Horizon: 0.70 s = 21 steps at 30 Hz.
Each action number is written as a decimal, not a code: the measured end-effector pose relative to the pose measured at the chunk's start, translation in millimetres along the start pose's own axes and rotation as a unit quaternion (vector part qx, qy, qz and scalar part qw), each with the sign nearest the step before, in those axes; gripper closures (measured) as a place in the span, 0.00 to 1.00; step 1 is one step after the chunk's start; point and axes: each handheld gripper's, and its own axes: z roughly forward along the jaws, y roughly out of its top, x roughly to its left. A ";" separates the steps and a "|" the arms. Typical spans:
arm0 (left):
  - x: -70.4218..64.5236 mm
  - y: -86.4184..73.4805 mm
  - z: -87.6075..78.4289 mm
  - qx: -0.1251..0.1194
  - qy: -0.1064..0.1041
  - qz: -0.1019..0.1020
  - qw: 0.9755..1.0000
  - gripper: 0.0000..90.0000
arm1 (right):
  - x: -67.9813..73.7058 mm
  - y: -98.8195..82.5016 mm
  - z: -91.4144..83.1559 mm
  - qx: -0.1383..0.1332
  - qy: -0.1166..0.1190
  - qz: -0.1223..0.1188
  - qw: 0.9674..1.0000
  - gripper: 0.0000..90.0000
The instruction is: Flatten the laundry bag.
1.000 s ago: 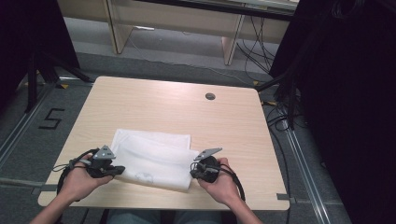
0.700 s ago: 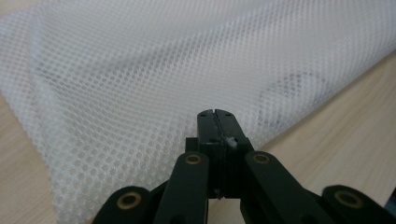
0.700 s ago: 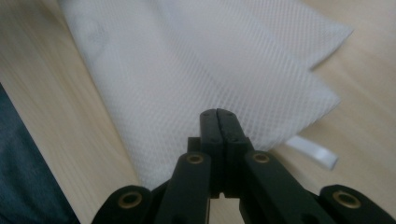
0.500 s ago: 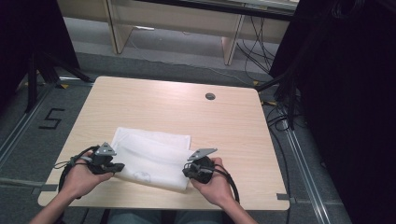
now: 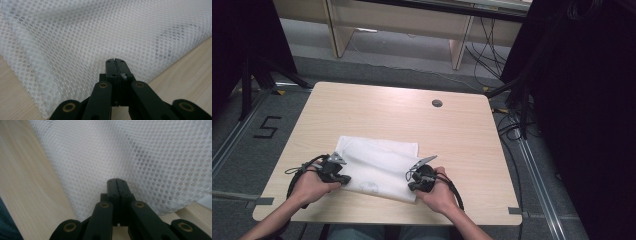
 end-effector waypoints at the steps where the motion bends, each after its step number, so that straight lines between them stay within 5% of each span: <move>1: -0.8 2.7 1.4 0.004 -0.001 0.003 1.000 0.99 | -3.2 -0.7 -0.4 -0.002 -0.001 0.003 1.000 1.00; 13: -13.7 31.8 22.1 0.004 0.001 0.044 0.999 0.99 | -27.0 0.1 -16.6 0.013 -0.041 0.033 0.999 0.98; 17: -16.1 35.3 25.2 -0.001 0.004 0.052 0.999 0.99 | -38.8 23.3 -32.5 -0.031 -0.057 0.019 0.998 0.84; 19: -18.2 37.6 26.9 0.000 0.003 0.054 0.999 0.99 | -46.5 38.1 -35.3 -0.029 -0.056 0.024 0.998 0.76; 21: -18.8 38.4 28.4 -0.004 0.004 0.059 0.998 0.99 | -58.1 51.3 -29.3 -0.030 -0.068 0.003 0.997 0.71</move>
